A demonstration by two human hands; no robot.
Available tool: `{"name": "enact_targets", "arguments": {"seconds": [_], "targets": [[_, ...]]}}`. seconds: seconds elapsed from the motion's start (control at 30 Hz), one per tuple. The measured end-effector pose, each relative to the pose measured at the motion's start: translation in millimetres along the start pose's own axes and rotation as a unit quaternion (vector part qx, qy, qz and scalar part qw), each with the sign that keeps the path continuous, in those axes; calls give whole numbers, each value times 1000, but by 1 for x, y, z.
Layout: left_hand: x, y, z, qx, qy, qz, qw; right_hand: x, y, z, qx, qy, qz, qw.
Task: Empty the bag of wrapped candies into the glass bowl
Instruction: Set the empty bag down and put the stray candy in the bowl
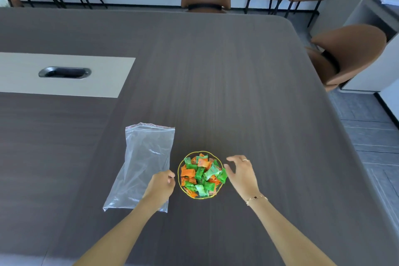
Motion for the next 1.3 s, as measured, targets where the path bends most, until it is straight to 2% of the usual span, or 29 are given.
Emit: {"name": "enact_targets", "arguments": {"seconds": [0.1, 0.17, 0.3, 0.43, 0.83, 1.1, 1.3], "targets": [[0, 7, -5, -3, -2, -3, 1000, -1, 0, -43, -127, 48, 54, 989], [-4, 11, -11, -22, 24, 8, 999, -9, -5, -54, -143, 43, 85, 985], [-10, 18, -21, -57, 85, 10, 995, -23, -11, -49, -140, 59, 114, 982], [-11, 19, -29, -51, 110, -2, 993, -29, -5, -39, -132, 70, 112, 982], [-23, 29, -12, -10, 1, 4, 1000, -45, 5, -31, -135, 60, 103, 984], [-24, 29, -15, -20, 28, -1, 999, -53, 10, -32, -144, 35, 95, 984], [-26, 29, -15, -28, 38, 4, 999, -57, 8, -37, -151, 57, 84, 983]]}}
Point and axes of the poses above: each hand's wrist, its own y-axis towards the middle knuckle, its own x-axis out of the back of the hand, z = x × y, the point moved 8 cm from there along y, towards the middle knuckle, and after that the axes turned 5 degrees about -x, right-handed, at the moved point
